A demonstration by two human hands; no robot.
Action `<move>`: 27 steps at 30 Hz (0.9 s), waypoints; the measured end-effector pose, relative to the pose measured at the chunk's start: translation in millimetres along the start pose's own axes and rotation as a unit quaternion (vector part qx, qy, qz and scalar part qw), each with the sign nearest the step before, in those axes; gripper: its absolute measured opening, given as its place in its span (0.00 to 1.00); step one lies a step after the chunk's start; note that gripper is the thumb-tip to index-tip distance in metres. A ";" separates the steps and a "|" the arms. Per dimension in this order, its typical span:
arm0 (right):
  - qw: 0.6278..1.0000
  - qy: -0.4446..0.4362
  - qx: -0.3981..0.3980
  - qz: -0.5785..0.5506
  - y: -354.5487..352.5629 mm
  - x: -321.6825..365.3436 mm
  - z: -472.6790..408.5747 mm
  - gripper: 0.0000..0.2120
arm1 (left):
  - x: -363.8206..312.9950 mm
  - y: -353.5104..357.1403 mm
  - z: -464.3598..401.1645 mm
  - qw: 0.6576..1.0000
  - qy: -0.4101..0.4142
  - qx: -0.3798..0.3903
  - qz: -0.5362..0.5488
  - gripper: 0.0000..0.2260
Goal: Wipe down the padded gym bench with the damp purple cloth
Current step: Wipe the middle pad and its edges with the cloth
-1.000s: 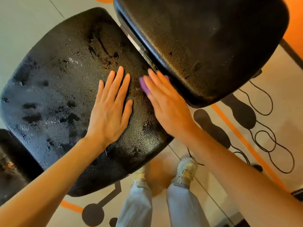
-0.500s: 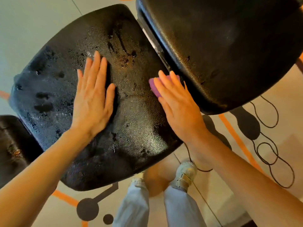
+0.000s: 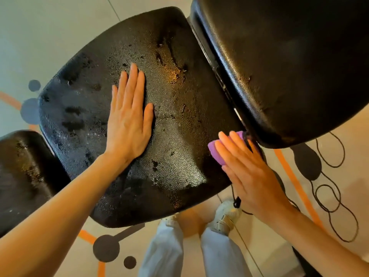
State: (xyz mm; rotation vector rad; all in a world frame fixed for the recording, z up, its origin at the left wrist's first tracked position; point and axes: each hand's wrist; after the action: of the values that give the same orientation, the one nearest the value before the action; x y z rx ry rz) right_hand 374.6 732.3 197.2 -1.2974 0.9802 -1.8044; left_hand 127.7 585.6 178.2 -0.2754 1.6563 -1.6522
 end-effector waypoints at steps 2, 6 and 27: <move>1.000 -0.005 -0.007 -0.014 -2.6 -3.3 -24.9 0.22 | -0.1 0.2 0.0 1.000 0.001 -0.003 0.003 0.26; 0.996 0.062 -0.065 -0.013 -8.7 5.0 -124.6 0.22 | 1.6 2.4 0.4 1.000 0.010 -0.011 0.004 0.26; 0.999 -0.047 0.008 -0.021 -5.6 15.4 -105.2 0.22 | 1.0 0.8 -0.1 0.999 0.015 -0.034 0.018 0.26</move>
State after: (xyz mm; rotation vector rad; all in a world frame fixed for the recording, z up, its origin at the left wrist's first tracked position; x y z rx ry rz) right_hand 269.0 740.2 186.4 -1.3890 0.8918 -1.7617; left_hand 127.2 585.1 177.1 -0.2549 1.7314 -1.5834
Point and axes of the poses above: each hand's wrist, its own z-axis away from the middle knuckle, its own y-axis out of the palm, x = y × z, and after that the axes turned 8 degrees about x, right-handed
